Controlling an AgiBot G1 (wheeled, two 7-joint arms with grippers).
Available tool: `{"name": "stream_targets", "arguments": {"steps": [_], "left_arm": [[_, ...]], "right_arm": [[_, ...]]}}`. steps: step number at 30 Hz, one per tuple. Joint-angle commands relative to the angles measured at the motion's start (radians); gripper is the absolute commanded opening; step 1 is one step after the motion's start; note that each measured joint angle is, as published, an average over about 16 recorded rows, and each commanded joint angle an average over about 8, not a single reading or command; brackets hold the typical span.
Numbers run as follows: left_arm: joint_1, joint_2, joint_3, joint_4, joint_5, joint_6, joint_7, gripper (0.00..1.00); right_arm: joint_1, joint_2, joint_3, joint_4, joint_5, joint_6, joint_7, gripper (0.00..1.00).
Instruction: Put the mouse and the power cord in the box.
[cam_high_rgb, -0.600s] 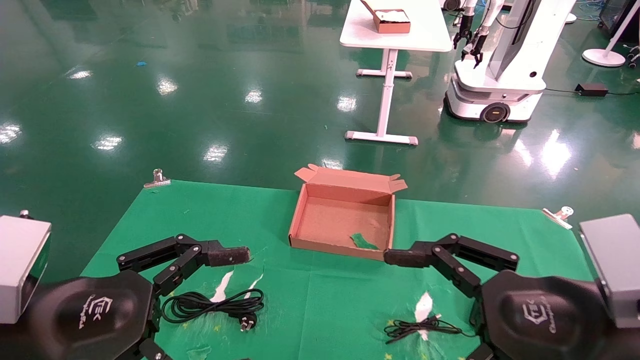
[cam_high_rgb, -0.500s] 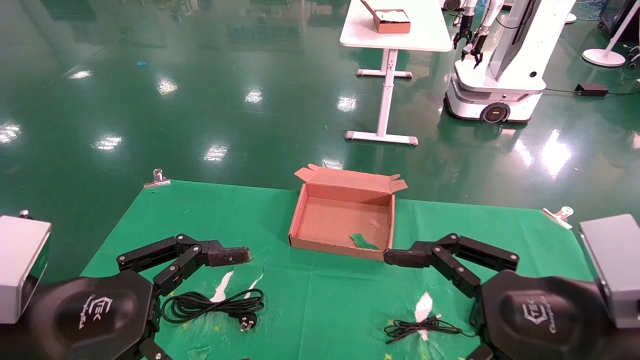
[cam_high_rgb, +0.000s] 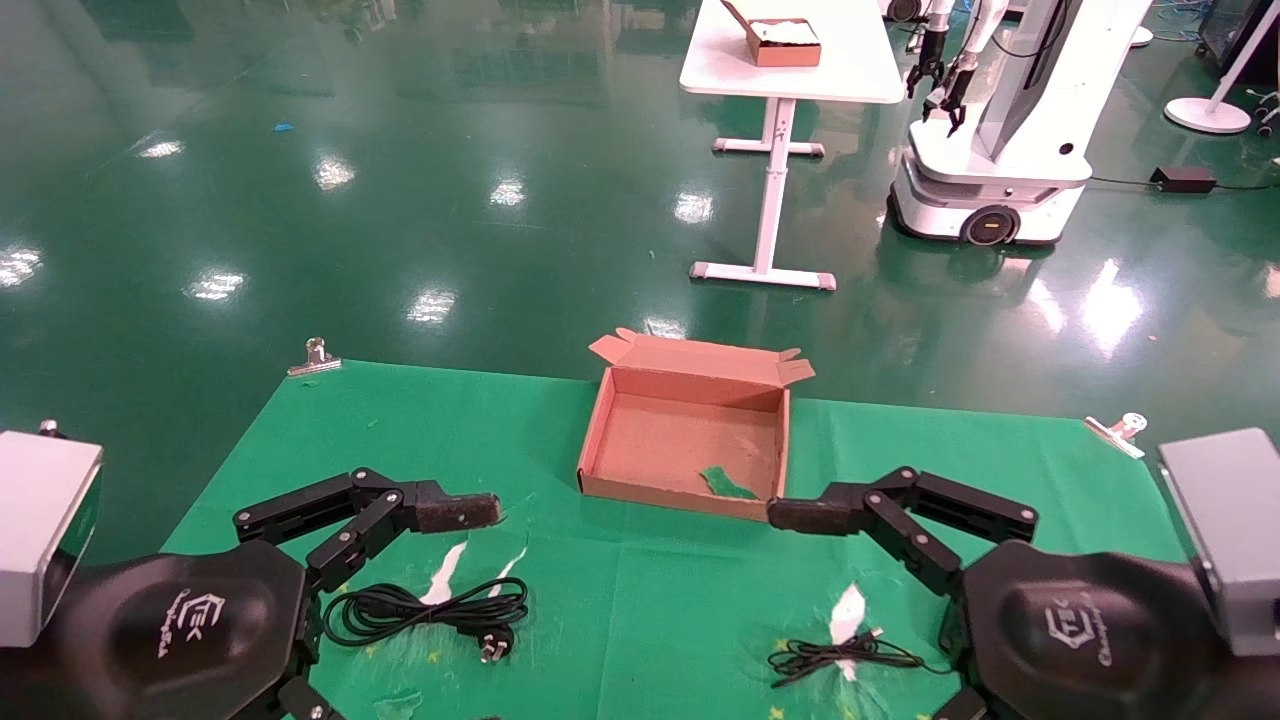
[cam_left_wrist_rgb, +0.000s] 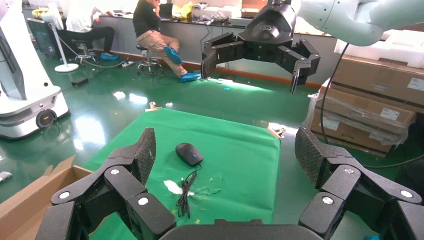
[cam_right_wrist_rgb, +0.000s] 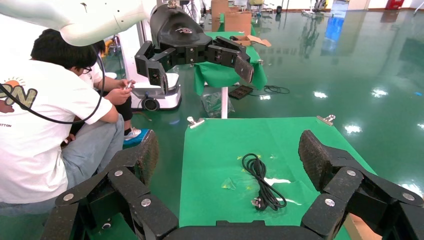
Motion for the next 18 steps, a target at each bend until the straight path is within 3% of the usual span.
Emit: {"name": "stream_targets", "arguments": {"steps": [1,18], "left_arm": [[0.0,0.0,0.0,0.0,0.0,0.0,0.0,1.0],[0.0,0.0,0.0,0.0,0.0,0.0,0.0,1.0]], "right_arm": [[0.0,0.0,0.0,0.0,0.0,0.0,0.0,1.0],[0.0,0.0,0.0,0.0,0.0,0.0,0.0,1.0]]}}
